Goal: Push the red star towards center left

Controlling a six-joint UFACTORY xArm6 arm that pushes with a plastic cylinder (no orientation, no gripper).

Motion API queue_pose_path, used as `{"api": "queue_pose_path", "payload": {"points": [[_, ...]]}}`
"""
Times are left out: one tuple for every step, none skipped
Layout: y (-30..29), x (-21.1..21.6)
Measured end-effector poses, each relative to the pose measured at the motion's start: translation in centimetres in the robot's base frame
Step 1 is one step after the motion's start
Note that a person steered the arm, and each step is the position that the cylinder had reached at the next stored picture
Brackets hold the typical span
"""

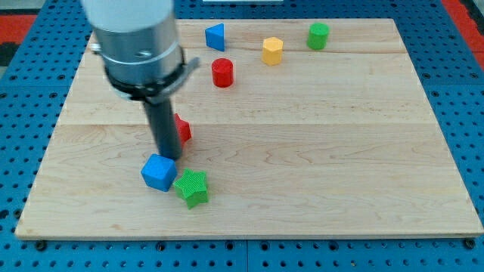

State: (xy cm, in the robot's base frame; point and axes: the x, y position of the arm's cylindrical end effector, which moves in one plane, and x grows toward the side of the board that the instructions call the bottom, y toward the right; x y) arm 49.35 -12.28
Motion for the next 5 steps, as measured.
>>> {"api": "queue_pose_path", "payload": {"points": [[0.5,-0.8],[2.2,-3.4],[2.0,-4.9],[7.1,-5.1],[4.8,-8.3]]}}
